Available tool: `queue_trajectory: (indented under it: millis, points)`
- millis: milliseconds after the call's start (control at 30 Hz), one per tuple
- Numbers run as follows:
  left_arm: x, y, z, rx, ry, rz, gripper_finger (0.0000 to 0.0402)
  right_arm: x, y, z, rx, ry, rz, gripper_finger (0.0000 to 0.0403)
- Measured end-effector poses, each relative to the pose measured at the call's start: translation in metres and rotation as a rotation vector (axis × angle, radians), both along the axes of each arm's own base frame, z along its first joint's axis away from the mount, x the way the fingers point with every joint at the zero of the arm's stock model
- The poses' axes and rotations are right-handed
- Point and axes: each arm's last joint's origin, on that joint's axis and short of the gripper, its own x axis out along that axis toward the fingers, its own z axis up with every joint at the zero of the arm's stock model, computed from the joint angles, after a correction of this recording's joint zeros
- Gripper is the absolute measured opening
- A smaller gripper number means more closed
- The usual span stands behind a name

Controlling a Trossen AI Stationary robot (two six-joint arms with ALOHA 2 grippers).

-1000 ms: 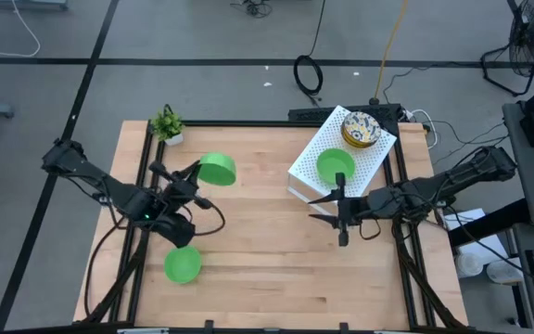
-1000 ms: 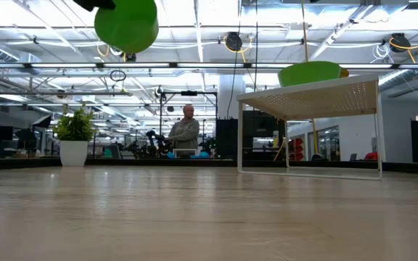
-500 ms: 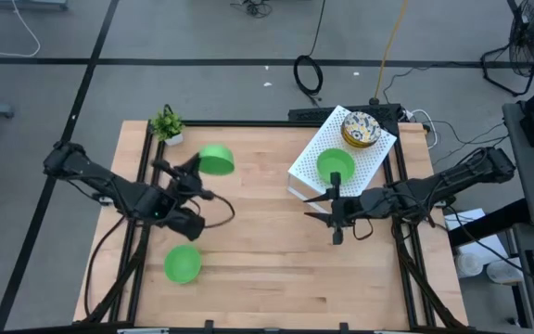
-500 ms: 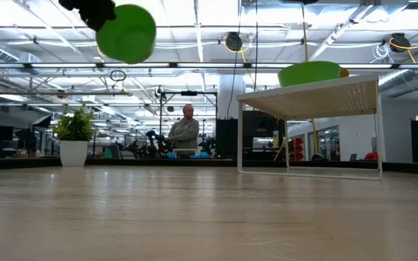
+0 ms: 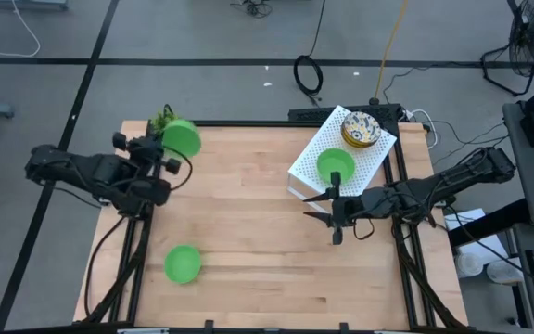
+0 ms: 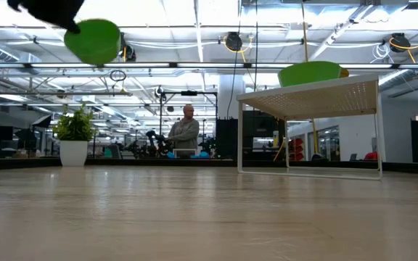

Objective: Pick & Place Mini bowls
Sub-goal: Stack the right green bowl on top of the other green bowl on the shelf

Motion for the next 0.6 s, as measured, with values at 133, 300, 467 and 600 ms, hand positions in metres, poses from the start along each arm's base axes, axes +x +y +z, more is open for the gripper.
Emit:
queue_trajectory:
  millis: [133, 300, 467, 600]
  points:
    - [-0.008, 0.000, -0.005, -0.329, 0.025, -0.077, 0.0003, 0.000, 0.000, 0.000, 0.002, -0.003, 0.001, 0.0130]
    - [0.000, -0.004, -0.008, -0.559, 0.111, -0.252, 0.0003, 0.000, 0.000, 0.000, 0.001, -0.004, 0.000, 0.0130]
    - [0.021, -0.005, -0.015, -0.539, 0.076, -0.496, 0.0003, 0.000, 0.000, 0.000, -0.020, -0.003, 0.006, 0.0130]
    - [0.034, 0.002, -0.032, -0.471, 0.024, -0.633, 0.0003, 0.000, 0.000, 0.000, -0.021, -0.002, 0.006, 0.0130]
